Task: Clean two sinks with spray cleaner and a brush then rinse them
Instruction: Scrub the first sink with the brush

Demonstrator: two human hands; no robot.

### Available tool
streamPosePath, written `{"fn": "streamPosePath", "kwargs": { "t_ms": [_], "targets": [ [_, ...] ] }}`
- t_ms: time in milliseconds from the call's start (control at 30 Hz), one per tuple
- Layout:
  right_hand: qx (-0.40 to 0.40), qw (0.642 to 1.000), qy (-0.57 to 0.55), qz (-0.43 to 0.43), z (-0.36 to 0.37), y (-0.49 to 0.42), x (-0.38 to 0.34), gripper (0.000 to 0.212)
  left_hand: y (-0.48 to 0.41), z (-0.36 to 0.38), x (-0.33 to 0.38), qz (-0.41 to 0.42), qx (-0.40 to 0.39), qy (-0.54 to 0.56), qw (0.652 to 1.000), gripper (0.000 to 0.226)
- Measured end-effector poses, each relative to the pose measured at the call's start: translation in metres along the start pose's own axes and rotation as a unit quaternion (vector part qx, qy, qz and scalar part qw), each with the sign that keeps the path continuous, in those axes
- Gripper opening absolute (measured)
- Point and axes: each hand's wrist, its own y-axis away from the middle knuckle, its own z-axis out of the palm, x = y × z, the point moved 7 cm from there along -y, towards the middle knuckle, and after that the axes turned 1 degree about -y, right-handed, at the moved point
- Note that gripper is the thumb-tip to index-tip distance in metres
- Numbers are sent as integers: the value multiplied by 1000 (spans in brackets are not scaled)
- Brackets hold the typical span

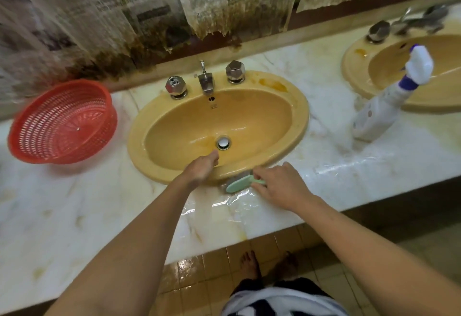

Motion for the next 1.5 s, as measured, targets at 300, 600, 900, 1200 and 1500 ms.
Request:
{"fn": "streamPosePath", "kwargs": {
  "t_ms": [300, 600, 900, 1200, 1500],
  "targets": [
    [71, 990, 75, 91, -29, 23, 65, 22, 2, 1, -2, 28, -26, 44, 998, 58],
    [33, 996, 77, -41, 29, -13, -62, 20, 0, -4, -13, 38, -38, 71, 996, 72],
    [77, 983, 39, 162, -45, 35, 94, 23, 5, 1, -5, 75, 15, -140, 987, 35],
    [85, 949, 42, 300, -85, -11, 137, 34, 8, 47, 24, 174, 71, -304, 934, 45],
    [-110, 980, 69, 149, -60, -62, 63, 34, -6, 59, 44, 129, 102, -295, 941, 49]
  ]
}}
